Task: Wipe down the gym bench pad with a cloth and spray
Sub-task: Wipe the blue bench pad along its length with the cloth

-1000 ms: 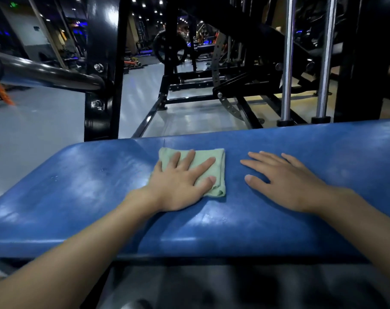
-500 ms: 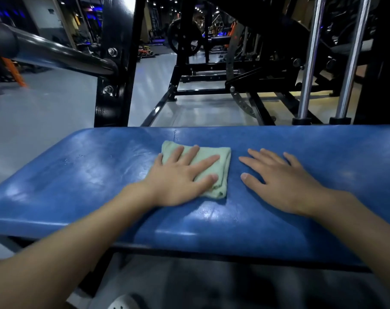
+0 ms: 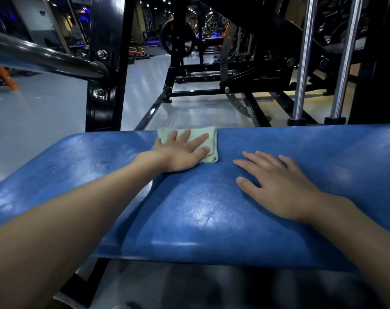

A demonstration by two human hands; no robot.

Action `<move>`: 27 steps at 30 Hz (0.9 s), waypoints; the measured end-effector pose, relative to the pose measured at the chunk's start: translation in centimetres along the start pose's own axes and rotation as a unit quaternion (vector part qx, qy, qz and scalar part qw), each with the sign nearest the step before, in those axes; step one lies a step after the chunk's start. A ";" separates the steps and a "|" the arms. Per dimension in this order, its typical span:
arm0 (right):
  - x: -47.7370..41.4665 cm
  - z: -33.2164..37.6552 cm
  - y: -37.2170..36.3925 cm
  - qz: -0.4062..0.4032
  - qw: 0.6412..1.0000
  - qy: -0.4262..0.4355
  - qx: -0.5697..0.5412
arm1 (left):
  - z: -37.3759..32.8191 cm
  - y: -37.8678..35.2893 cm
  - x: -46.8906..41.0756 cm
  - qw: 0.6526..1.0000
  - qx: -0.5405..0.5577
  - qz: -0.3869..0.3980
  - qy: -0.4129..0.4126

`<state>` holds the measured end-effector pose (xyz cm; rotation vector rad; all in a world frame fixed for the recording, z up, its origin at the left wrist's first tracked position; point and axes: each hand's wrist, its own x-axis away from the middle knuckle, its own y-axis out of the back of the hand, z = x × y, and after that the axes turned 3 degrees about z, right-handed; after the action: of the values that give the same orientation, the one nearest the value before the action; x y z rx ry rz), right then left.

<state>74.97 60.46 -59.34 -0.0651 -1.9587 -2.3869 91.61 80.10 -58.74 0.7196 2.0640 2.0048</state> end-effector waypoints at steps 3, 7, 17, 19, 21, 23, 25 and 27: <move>0.1 0.1 0.0 -0.002 1.000 0.000 -0.005 | -0.6 -1.5 5.9 0.999 -0.012 -0.023 -0.028; 0.2 0.3 0.3 0.000 1.000 -0.005 -0.007 | -1.0 -3.6 14.8 0.996 -0.037 -0.054 -0.059; -2.7 2.1 -0.4 0.006 1.000 -0.001 -0.005 | 0.8 -2.9 11.2 0.997 -0.024 -0.051 -0.047; -2.7 2.0 -0.5 0.008 1.000 0.001 -0.001 | 1.6 -1.9 7.5 0.999 -0.019 -0.034 -0.030; -2.6 2.0 -0.5 0.011 1.000 0.000 0.004 | 2.5 -0.8 3.5 0.999 -0.010 -0.026 -0.017; -2.6 2.0 -0.4 0.013 1.000 -0.004 0.007 | 3.4 0.3 -0.3 1.000 -0.008 -0.017 -0.005; -2.6 2.1 -0.3 0.011 1.000 -0.005 0.008 | 3.8 1.2 -2.9 1.000 -0.005 -0.009 0.011; -2.6 2.1 -0.4 0.007 1.000 -0.004 0.006 | 4.0 1.5 -4.2 1.000 0.003 -0.009 0.023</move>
<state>77.49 62.61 -59.48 -0.0873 -1.9690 -2.3702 97.34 81.71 -58.39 0.6603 2.0941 2.0245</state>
